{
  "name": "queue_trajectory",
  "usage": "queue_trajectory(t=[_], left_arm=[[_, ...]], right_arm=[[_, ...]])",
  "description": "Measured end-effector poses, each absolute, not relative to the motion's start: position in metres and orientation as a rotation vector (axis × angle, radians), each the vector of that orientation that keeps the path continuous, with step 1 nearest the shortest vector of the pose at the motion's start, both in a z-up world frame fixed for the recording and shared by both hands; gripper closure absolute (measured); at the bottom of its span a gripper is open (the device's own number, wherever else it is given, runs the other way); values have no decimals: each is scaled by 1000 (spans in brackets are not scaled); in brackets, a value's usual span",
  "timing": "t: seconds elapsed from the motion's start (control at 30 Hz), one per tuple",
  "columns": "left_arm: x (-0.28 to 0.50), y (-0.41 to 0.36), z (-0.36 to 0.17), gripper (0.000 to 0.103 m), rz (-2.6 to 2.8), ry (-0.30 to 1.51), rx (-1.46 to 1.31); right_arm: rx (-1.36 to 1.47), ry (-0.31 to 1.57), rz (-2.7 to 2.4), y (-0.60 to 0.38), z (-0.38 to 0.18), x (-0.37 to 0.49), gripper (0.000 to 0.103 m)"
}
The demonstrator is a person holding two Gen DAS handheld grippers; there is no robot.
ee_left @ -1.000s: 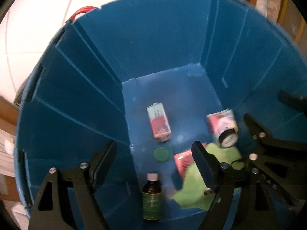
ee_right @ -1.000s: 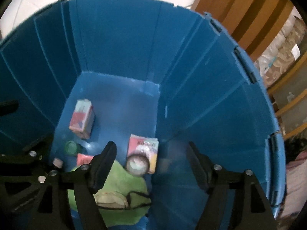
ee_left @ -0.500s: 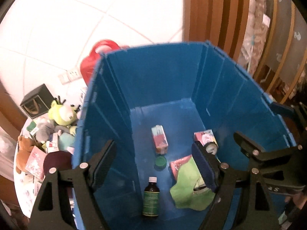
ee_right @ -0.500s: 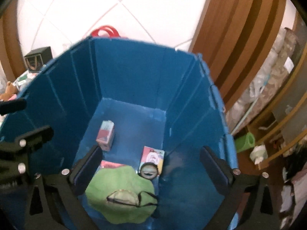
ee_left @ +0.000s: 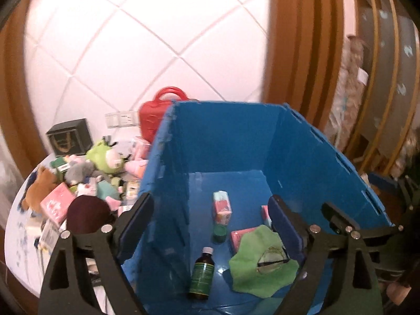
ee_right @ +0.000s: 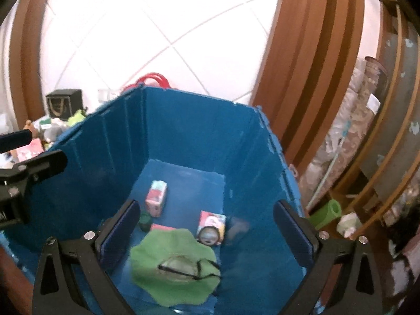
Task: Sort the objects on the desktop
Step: 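Move both grippers back to the pile, left toward a medicine box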
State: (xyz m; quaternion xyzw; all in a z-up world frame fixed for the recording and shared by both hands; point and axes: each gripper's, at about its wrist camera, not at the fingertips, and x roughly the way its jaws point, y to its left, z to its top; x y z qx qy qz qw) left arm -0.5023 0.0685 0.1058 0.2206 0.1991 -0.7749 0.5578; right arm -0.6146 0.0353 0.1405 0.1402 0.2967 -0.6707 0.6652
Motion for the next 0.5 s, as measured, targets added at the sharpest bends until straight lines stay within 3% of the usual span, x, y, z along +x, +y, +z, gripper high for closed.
queue_trajectory(t=[0.1,0.5], left_arm=[[-483,76,107,4,-1785,466,476],[-381,94,114,3,-1628,407,358]], right_arm=[[295,658,-1486,43,138,-604,0],[236,628,-1393,52,144,-532,0]])
